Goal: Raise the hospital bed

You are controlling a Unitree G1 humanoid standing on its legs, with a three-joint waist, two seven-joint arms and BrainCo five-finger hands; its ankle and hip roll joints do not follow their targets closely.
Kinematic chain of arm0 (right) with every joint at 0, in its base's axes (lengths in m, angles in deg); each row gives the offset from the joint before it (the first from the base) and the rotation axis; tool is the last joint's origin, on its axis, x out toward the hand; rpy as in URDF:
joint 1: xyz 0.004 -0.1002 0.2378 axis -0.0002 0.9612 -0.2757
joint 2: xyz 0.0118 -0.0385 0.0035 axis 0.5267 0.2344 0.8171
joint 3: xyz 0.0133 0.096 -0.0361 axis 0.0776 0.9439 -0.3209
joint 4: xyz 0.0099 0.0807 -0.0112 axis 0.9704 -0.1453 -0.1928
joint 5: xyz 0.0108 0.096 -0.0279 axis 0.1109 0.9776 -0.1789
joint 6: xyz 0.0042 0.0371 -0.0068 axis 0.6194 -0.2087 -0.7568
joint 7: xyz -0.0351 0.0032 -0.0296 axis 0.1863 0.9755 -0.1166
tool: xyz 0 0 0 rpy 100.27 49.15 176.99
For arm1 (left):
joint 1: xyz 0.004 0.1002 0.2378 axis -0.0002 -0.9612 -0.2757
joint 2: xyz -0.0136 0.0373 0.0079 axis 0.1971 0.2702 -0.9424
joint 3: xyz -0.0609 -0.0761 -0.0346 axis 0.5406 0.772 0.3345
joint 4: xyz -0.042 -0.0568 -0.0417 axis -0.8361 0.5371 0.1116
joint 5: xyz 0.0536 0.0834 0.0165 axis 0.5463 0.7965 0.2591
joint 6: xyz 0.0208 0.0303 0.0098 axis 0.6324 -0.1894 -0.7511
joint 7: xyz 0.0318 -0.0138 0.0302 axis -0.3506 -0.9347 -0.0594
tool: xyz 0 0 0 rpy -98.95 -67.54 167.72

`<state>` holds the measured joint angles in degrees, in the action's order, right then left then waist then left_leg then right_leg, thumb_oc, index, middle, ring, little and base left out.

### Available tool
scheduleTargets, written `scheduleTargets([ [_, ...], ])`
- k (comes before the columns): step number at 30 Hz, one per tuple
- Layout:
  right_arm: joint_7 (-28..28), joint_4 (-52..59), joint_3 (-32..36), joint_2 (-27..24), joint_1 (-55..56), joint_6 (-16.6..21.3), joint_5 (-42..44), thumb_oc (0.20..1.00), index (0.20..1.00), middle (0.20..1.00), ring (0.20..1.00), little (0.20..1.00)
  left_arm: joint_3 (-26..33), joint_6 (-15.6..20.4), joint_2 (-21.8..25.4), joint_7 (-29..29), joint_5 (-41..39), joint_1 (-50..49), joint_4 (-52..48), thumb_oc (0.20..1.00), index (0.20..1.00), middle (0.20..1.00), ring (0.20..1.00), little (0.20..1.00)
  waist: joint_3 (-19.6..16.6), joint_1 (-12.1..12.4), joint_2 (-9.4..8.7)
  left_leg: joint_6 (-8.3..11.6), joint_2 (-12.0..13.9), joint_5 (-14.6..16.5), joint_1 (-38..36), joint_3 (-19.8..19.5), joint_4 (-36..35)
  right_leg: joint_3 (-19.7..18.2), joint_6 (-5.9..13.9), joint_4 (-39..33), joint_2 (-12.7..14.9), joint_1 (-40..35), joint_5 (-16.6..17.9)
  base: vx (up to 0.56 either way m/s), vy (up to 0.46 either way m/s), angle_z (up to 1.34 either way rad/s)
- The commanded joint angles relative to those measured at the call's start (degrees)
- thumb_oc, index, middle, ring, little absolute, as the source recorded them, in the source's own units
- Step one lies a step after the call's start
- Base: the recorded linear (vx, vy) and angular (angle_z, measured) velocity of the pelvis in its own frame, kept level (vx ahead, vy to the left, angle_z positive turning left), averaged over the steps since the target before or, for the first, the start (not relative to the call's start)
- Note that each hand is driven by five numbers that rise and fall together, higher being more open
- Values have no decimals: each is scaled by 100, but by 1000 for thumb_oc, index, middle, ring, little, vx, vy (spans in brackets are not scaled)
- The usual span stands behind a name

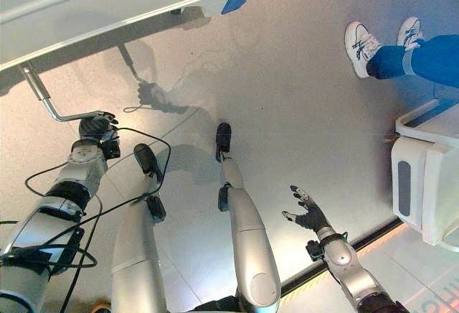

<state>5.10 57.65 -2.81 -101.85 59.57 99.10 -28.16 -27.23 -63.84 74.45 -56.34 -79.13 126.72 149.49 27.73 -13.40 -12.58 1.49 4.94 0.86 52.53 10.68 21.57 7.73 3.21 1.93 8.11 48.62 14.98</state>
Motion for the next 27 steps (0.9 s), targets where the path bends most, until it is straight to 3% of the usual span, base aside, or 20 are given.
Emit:
scheduleTargets([
  [1, -45, 79, -11, -554, 90, 109, 81, 1000, 1000, 1000, 1000, 1000, 68, 357, 71, -14, 41, 354, -293, 200, 200, 200, 200, 200, 108, 82, 45, -52, -373, -550, -415, -132, -1257, 290, 198, 735, -170, 63, -576, 5, -43, -6],
  [3, -39, 61, -3, -560, 102, 109, 77, 1000, 1000, 1000, 1000, 1000, 70, 351, 51, -23, 36, 331, -286, 235, 235, 235, 235, 235, 107, 82, 70, -44, -374, -557, -424, -135, -1252, 300, 187, 739, -177, 69, -581, 2, -45, -6],
  [4, -31, 51, 9, -565, 105, 109, 81, 1000, 1000, 1000, 1000, 1000, 76, 345, 46, -42, 24, 318, -287, 476, 476, 476, 476, 476, 100, 79, 81, -44, -373, -555, -425, -136, -1246, 300, 184, 739, -178, 69, -582, 1, -35, -3],
  [5, -30, 51, 10, -566, 106, 109, 81, 1000, 1000, 1000, 1000, 1000, 77, 345, 45, -43, 23, 317, -287, 564, 564, 564, 564, 564, 99, 78, 83, -44, -373, -555, -424, -137, -1245, 301, 184, 739, -178, 69, -582, 0, 0, 0],
  [6, -16, 75, 29, -586, 141, 108, 67, 1000, 1000, 1000, 1000, 1000, 99, 347, 20, -59, -18, 267, -292, 1000, 1000, 1000, 1000, 1000, 88, 75, 101, -41, -372, -553, -440, -139, -1256, 303, 172, 745, -182, 69, -595, 0, 0, 0],
  [27, 19, 53, 83, -687, 212, 136, 108, 1000, 1000, 1000, 1000, 1000, 138, 363, -77, -91, -88, 254, -222, 1000, 1000, 1000, 1000, 1000, 64, 149, 156, -31, -413, -573, -436, -196, -1248, 338, 127, 757, -198, 66, -592, -1, -4, 0],
])
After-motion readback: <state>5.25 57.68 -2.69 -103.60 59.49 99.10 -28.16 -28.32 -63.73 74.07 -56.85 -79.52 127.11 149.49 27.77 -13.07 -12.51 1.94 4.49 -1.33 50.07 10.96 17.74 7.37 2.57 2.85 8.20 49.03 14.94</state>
